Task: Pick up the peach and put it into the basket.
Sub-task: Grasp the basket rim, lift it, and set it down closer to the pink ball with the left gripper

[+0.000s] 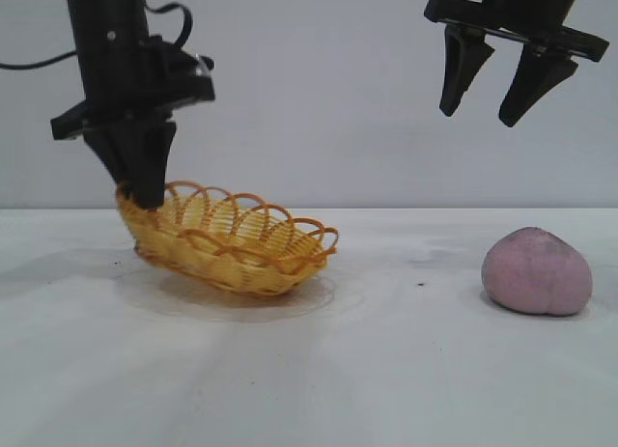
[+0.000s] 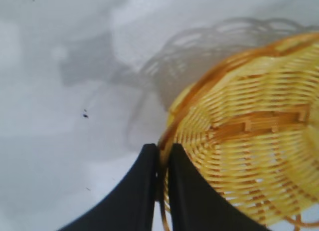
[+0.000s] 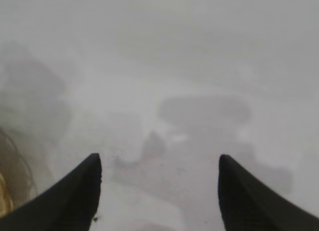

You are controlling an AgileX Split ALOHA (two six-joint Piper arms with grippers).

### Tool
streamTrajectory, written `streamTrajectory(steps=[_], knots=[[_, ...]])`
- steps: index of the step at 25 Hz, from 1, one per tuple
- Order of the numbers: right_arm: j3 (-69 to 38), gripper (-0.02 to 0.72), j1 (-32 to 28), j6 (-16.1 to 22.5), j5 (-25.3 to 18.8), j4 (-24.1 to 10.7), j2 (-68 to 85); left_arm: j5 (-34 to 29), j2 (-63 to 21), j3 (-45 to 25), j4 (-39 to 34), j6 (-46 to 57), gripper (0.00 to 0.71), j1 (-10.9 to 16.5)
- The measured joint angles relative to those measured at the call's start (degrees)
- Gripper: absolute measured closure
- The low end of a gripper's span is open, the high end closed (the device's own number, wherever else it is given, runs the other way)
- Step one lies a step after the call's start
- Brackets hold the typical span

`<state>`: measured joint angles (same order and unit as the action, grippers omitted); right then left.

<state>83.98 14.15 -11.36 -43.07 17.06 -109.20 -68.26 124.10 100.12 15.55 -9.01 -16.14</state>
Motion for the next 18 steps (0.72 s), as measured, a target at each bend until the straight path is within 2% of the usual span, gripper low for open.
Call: streamTrajectory(steps=[4,12,15,18], knots=[[0.0,0.27,0.0,0.0,0.0,0.0,0.0,4.0,-3.9,-5.7,5.8,2.9,0.71,0.0],[0.0,0.27,0.0,0.0,0.0,0.0,0.0,16.8,-8.1,-23.7,22.6,0.6,0.71,0.0],[0.0,0.27,0.0,0.0,0.0,0.0,0.0,20.7,-8.1,-27.1,27.3,-1.5,0.71,-0.1],[0.0,0.27,0.0,0.0,0.0,0.0,0.0,23.0,-8.1,-27.7,28.4,-2.2,0.71,-0.2]])
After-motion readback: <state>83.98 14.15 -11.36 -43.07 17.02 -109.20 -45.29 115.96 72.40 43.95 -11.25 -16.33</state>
